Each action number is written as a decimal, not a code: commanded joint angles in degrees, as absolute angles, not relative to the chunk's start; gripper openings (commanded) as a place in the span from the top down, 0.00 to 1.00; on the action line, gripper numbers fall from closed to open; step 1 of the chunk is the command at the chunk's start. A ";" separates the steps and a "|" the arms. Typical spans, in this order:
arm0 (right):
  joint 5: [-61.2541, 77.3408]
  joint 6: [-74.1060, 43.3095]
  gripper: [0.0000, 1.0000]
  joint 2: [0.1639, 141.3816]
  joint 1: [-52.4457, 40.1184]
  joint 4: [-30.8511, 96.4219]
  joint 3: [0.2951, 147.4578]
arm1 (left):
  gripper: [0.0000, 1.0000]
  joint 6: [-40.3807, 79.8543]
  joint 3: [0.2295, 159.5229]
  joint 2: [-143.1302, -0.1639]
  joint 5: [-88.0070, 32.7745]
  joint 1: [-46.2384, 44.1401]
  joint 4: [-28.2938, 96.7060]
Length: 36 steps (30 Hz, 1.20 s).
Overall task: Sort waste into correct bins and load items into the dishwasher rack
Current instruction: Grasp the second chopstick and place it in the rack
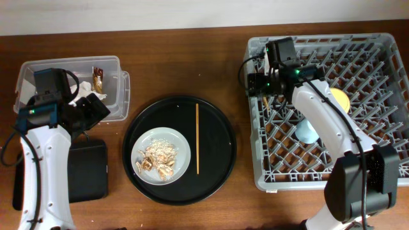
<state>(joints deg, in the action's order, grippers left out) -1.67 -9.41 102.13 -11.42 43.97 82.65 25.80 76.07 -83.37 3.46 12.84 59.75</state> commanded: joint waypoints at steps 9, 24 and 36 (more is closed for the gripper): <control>5.80 -30.81 0.01 100.77 -28.42 53.30 84.38 | 0.01 26.28 76.82 -83.13 3.73 13.08 59.66; -10.52 -42.44 0.60 121.78 -45.21 38.94 84.18 | 0.01 26.28 76.82 -83.13 3.75 13.08 59.68; -17.91 -39.16 0.96 110.00 -40.07 59.44 97.56 | 0.01 26.28 76.82 -83.13 3.75 13.08 59.66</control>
